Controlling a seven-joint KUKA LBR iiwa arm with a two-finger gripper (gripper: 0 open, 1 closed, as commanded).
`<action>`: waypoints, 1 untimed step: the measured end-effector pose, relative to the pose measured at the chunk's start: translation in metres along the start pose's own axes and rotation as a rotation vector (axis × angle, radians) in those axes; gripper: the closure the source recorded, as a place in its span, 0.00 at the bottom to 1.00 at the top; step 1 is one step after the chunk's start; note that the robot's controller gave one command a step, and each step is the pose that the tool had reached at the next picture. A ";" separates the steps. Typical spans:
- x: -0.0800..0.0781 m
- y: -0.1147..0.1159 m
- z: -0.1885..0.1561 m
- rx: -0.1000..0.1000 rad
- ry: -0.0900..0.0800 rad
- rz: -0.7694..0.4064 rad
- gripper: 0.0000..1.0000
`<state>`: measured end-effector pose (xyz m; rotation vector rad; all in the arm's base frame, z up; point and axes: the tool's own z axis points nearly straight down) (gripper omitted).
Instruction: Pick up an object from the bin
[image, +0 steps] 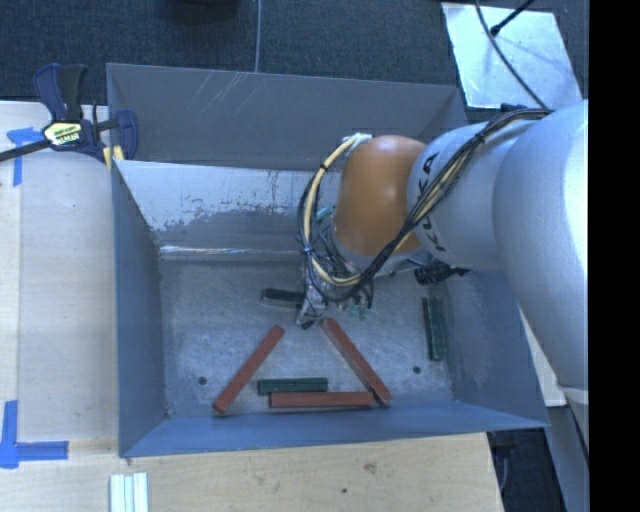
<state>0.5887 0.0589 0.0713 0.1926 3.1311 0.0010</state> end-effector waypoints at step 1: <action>0.025 -0.031 -0.143 0.000 -0.007 0.067 1.00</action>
Offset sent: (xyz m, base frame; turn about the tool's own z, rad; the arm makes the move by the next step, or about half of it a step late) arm -0.0313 -0.0263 0.1373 0.0695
